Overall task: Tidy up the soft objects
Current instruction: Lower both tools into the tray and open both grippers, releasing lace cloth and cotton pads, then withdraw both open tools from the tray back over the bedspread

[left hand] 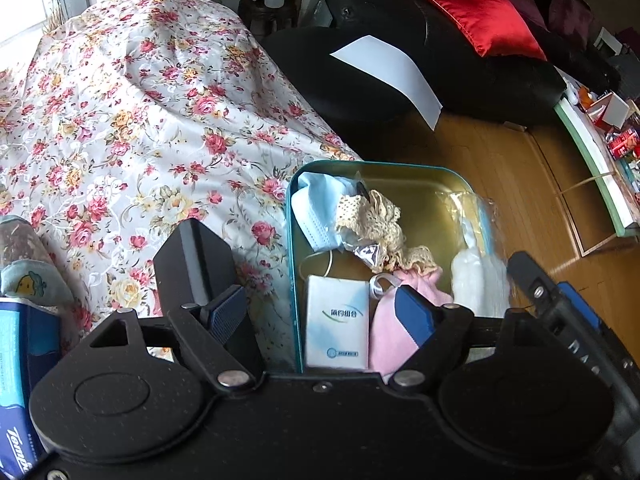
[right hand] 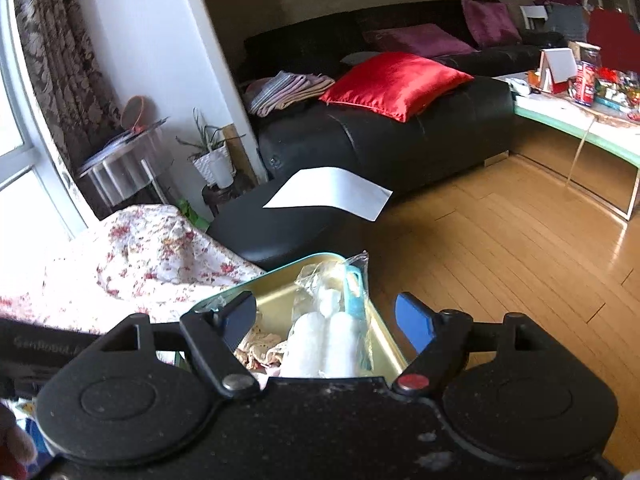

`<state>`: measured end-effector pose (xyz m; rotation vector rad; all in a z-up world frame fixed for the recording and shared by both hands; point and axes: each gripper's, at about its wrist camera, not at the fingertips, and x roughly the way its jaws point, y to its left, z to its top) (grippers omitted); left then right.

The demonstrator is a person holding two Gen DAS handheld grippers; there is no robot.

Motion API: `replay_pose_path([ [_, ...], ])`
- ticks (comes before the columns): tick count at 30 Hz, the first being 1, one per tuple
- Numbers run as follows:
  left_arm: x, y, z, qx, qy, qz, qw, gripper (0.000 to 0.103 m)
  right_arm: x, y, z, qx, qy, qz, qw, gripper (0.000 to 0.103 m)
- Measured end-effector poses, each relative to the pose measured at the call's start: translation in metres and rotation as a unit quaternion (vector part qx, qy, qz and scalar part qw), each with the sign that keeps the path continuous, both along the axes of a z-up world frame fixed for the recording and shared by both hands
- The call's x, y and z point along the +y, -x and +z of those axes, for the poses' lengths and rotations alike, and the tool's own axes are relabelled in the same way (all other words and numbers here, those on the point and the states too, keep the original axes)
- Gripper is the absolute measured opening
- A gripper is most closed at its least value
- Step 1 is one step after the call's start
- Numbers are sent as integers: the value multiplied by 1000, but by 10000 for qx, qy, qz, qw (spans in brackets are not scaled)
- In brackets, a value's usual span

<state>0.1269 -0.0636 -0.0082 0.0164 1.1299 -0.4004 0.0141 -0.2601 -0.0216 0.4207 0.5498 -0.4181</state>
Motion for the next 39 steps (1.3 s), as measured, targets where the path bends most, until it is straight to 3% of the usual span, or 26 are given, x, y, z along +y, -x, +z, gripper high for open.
replay_pose_path([
  [9,19,20,7,57,-38,-15,10000,77,1,6,-1,0,6,-174,9998,77],
  [18,68,42,24,54,-111,10,9999,78,14,16,-4,237,239,-264,9991,77],
  [28,165,54,39,-2,-256,596,9979,79,30,38,0,257,198,-340,9989,81],
  [39,254,40,34,-85,-387,1429,9890,79,62,65,3,245,338,-194,9989,81],
])
